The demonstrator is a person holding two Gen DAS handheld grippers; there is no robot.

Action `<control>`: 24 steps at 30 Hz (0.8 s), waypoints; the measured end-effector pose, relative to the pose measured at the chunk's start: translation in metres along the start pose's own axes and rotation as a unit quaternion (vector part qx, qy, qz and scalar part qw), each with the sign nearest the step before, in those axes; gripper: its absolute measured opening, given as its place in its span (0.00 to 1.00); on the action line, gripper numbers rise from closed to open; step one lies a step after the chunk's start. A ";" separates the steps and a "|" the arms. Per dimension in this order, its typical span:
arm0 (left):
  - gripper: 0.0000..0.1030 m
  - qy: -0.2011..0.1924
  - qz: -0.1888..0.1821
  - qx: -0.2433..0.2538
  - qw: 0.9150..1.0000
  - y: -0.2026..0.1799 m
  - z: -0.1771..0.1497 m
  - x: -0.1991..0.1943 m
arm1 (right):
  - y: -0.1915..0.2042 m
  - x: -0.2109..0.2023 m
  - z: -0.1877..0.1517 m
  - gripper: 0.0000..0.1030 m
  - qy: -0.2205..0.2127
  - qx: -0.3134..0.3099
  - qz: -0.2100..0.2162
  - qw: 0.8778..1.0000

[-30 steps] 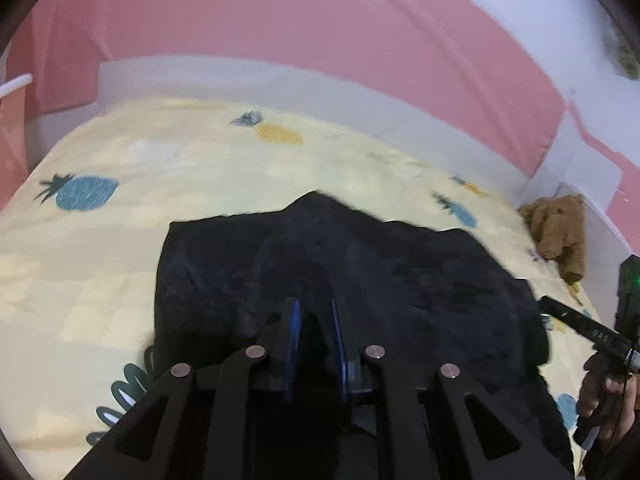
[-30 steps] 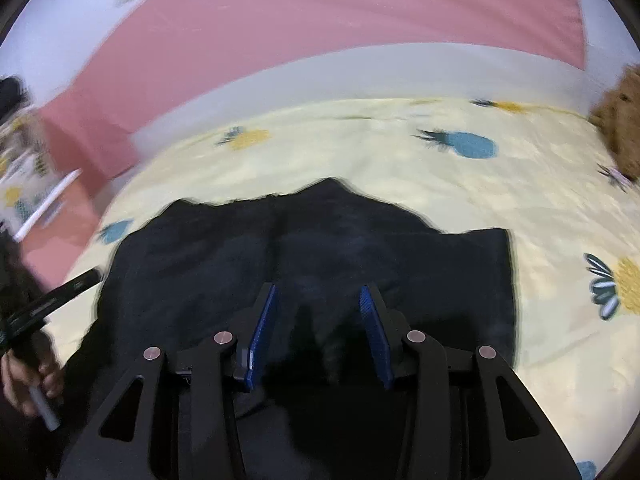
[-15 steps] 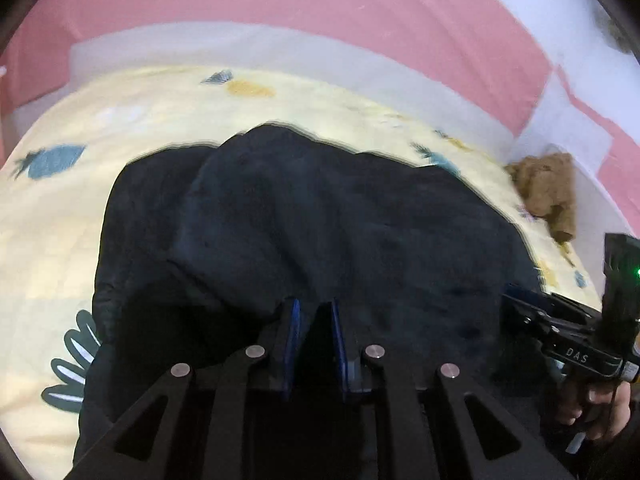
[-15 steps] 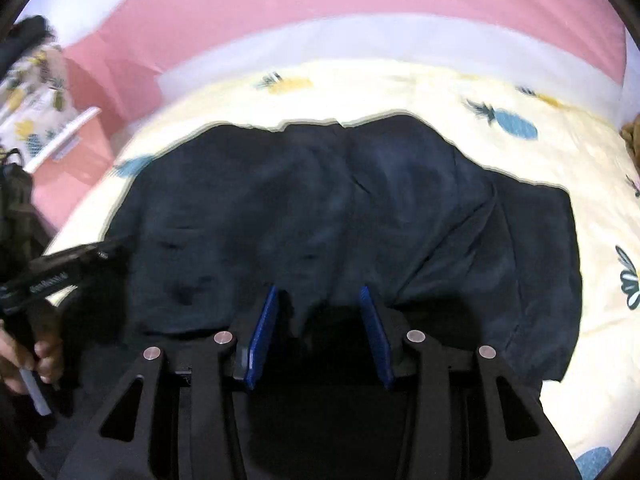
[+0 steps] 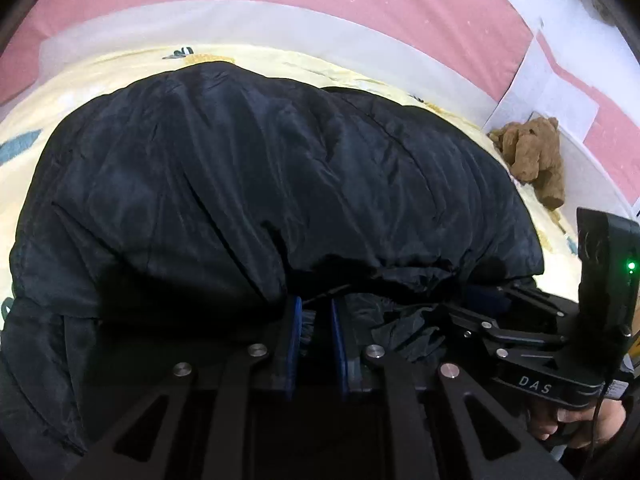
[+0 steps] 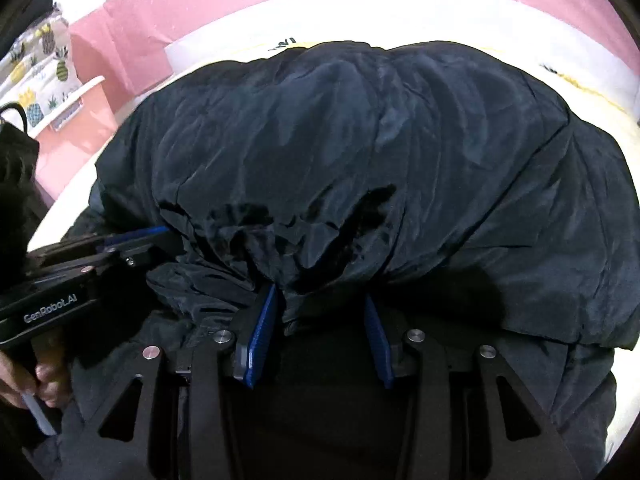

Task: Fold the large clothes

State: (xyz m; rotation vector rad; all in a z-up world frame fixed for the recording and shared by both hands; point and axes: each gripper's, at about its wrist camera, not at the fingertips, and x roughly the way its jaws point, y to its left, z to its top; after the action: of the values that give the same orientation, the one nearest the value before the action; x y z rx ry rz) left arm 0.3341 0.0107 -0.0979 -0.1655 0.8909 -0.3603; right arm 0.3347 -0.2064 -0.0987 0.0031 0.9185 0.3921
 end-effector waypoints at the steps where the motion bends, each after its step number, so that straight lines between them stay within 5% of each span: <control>1: 0.15 -0.001 0.003 0.002 1.000 -0.001 -0.001 0.001 | 0.000 0.001 0.000 0.42 -0.002 -0.001 -0.002 1.000; 13: 0.15 -0.013 0.036 0.026 0.999 -0.015 -0.005 0.002 | 0.012 -0.004 -0.004 0.42 -0.009 -0.001 -0.005 1.000; 17: 0.15 -0.013 0.021 0.026 0.999 -0.021 0.000 -0.027 | 0.010 -0.043 -0.003 0.42 -0.030 0.006 0.002 1.000; 21: 0.15 -0.058 0.018 0.029 0.998 -0.015 0.026 -0.061 | -0.003 -0.075 0.020 0.43 -0.079 0.004 -0.009 0.997; 24: 0.15 -0.082 0.068 0.035 0.994 0.004 0.059 -0.062 | -0.023 -0.075 0.045 0.43 -0.095 0.006 -0.034 0.995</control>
State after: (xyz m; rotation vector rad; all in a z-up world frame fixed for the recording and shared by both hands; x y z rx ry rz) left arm 0.3457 0.0371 -0.0168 -0.0674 0.7223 -0.2473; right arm 0.3363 -0.2453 -0.0170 0.0199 0.7310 0.3167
